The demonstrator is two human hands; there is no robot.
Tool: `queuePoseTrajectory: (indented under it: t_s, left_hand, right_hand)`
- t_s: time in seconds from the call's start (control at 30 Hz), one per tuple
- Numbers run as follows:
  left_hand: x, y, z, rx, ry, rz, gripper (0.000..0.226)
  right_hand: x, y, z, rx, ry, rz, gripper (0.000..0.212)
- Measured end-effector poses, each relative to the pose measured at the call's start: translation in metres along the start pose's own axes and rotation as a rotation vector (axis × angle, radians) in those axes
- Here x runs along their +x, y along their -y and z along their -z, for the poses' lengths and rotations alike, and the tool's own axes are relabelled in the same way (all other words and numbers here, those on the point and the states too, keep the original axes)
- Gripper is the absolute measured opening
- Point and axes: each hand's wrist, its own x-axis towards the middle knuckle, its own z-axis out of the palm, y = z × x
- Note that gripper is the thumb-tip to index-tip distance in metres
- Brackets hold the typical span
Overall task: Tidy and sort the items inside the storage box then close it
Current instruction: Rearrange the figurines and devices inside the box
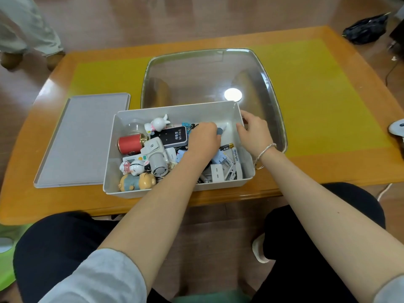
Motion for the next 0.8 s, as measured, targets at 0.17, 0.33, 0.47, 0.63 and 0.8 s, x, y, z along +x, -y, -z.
queuePoseTrajectory:
  t_s: [0.17, 0.33, 0.47, 0.63, 0.8]
  left_hand:
    - [0.001, 0.003, -0.005, -0.014, 0.016, -0.056, 0.025]
    - [-0.009, 0.008, -0.007, 0.079, 0.051, -0.18, 0.033]
    - [-0.013, 0.006, -0.009, 0.193, 0.149, -0.235, 0.038]
    - [-0.008, -0.003, -0.012, 0.175, 0.282, -0.291, 0.047]
    - [-0.009, -0.005, -0.016, 0.115, 0.312, -0.279, 0.049]
  right_hand:
    - [-0.001, -0.002, -0.002, 0.043, -0.02, -0.009, 0.031]
    - [-0.002, -0.004, -0.003, 0.08, -0.02, -0.014, 0.032]
    - [-0.003, -0.004, -0.004, 0.104, -0.028, -0.009, 0.03]
    - [-0.001, -0.005, -0.005, 0.102, -0.048, -0.023, 0.03]
    - [-0.001, -0.007, -0.007, 0.1, -0.052, -0.033, 0.031]
